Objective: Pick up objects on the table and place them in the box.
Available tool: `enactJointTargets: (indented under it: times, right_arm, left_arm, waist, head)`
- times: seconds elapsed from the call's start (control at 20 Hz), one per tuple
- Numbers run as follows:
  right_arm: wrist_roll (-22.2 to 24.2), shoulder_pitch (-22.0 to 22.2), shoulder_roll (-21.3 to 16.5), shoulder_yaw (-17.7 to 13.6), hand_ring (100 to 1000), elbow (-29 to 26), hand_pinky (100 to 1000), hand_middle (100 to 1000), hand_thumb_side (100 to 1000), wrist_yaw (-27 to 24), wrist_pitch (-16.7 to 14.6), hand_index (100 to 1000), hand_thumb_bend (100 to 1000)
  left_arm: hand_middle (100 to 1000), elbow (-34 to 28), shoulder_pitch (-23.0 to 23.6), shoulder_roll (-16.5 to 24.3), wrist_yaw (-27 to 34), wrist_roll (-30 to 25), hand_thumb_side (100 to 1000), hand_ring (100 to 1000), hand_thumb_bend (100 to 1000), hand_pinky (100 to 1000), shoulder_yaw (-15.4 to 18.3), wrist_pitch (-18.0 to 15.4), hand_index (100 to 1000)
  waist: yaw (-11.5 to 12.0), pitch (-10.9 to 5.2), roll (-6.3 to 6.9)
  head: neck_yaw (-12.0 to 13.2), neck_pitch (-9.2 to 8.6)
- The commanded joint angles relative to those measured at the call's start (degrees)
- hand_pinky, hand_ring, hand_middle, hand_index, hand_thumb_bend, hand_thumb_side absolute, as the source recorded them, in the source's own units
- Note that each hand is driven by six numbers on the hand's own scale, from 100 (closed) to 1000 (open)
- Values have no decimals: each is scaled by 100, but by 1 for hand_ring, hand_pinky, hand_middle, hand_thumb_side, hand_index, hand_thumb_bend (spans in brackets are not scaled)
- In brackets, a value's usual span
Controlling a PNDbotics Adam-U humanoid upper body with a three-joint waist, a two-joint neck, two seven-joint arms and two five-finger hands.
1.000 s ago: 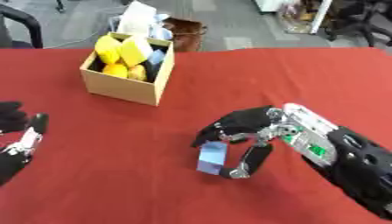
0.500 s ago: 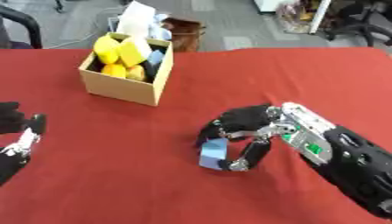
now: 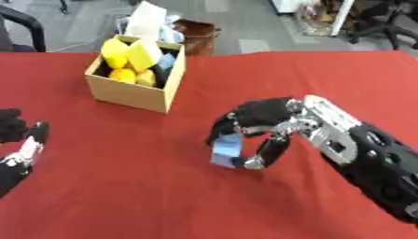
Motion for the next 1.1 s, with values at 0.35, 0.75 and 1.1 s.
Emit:
enactJointTargets:
  times: [0.35,0.75,1.1]
  right_arm:
    - [-651,-1188,514,-784,382,950,403,577,100,313,585,888,100]
    - [-1335,-1732,1581,-1366,403,2141,446,580,100,1045,1172,891,100]
    - [-1981,-1794,2141,-1648,487,3190,579,659,100,1690,1500,907,100]
  left_arm:
    - [549,-189,-173,86,33,-91,412,618,500,649,-56,-37,702]
    - [549,-322,-344,-13,65,-226,407,618,501,649,-163,-47,701]
    - [548,-424,-447,-70,91,-324,405,618,503,649,-227,-38,701]
  waist:
    - [350,-106,27]
    - [799,6,86]
    - [993,65,146]
  head:
    - [-118,-175]
    - [-345,-355]
    - [-434,-427]
